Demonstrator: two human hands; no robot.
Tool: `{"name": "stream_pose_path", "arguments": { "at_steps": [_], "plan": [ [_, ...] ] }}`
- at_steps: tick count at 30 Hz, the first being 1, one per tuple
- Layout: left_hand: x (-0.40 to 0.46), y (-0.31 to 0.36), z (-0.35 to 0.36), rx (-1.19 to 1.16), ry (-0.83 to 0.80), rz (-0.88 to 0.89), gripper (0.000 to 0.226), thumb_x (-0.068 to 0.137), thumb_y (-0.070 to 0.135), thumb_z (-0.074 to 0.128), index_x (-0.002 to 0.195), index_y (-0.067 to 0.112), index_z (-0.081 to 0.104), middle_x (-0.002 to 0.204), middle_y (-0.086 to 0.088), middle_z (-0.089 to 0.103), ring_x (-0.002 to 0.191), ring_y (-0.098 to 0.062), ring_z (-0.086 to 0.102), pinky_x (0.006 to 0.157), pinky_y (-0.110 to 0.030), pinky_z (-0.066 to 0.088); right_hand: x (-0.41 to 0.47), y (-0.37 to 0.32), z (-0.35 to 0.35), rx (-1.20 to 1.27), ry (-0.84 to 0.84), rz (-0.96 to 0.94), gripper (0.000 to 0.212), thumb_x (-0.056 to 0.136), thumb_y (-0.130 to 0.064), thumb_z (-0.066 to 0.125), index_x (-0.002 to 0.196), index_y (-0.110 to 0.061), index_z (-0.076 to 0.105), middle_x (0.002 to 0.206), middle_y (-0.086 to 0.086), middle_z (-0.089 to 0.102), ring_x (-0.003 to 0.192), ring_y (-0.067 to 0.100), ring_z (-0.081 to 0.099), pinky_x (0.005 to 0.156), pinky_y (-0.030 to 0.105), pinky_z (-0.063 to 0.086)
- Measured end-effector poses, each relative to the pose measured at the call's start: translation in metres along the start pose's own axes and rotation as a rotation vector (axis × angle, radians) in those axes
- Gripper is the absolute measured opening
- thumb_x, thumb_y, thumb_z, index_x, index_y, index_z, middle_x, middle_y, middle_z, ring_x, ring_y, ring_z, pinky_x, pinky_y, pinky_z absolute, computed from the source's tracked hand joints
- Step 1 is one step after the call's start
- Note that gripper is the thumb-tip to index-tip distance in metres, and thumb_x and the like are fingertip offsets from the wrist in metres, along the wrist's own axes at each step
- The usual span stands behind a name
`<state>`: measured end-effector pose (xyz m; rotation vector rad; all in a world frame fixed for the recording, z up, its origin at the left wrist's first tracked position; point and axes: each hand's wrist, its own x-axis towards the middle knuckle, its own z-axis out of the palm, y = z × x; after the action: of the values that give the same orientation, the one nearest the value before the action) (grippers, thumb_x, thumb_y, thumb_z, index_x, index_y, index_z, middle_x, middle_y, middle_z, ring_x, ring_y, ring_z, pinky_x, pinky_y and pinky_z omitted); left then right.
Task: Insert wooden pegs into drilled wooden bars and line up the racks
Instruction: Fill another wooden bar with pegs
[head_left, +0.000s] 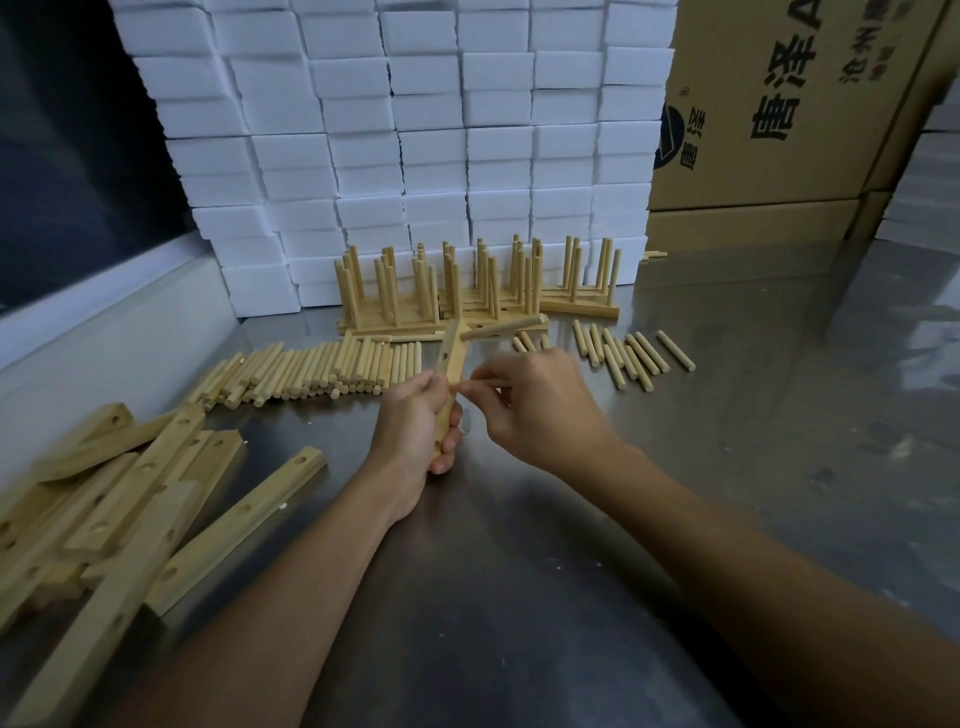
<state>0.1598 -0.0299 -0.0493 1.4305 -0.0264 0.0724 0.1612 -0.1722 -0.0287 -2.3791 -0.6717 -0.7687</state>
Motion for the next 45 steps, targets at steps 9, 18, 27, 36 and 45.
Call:
{"name": "stream_pose_path", "arguments": {
  "at_steps": [9,18,27,36,45],
  "plan": [
    [0.000,0.003,0.002,-0.107,0.037,-0.034,0.027,0.105,0.015,0.035,0.087,0.005,0.052,0.060,-0.005,0.049,0.041,-0.014,0.041,0.034,-0.021,0.027,-0.004,0.006,0.002,-0.211,-0.095,0.048,0.036,0.100,-0.046,0.050,0.095,-0.019,0.073,0.083,-0.006,0.060,0.075,0.014,0.058,0.064,0.036,0.051],
    [-0.001,0.002,0.001,-0.012,0.006,-0.004,0.030,0.106,0.015,0.033,0.085,0.004,0.051,0.058,-0.003,0.047,0.041,-0.013,0.036,0.034,-0.019,0.022,-0.008,0.006,0.006,-0.226,-0.103,0.039,0.037,0.103,-0.040,0.044,0.078,-0.017,0.060,0.067,0.000,0.056,0.060,0.022,0.050,0.059,0.029,0.028],
    [-0.001,0.000,0.004,0.101,0.026,0.060,0.033,0.106,0.020,0.037,0.083,0.006,0.057,0.058,-0.003,0.050,0.044,-0.015,0.043,0.036,-0.026,0.031,-0.007,0.007,0.006,0.183,-0.055,0.247,0.027,0.097,-0.029,0.064,0.081,-0.012,0.077,0.054,-0.005,0.058,0.048,0.011,0.048,0.050,0.024,0.038],
    [0.004,0.006,0.001,-0.153,0.062,-0.070,0.024,0.106,0.019,0.041,0.097,0.005,0.060,0.065,-0.005,0.050,0.045,-0.013,0.044,0.035,-0.022,0.029,-0.002,0.004,0.001,0.711,0.112,0.456,0.024,0.078,-0.022,0.085,0.093,-0.010,0.071,0.068,0.003,0.071,0.049,0.009,0.062,0.049,0.022,0.051],
    [0.014,0.011,-0.032,-0.790,0.111,-0.249,0.032,0.106,0.025,0.034,0.114,0.000,0.053,0.067,-0.003,0.052,0.049,-0.011,0.044,0.040,-0.018,0.036,-0.006,0.010,0.027,0.127,-0.273,0.349,0.017,0.092,-0.038,0.068,0.094,-0.023,0.074,0.088,-0.008,0.070,0.081,0.006,0.063,0.079,0.034,0.057]
  ]
}}
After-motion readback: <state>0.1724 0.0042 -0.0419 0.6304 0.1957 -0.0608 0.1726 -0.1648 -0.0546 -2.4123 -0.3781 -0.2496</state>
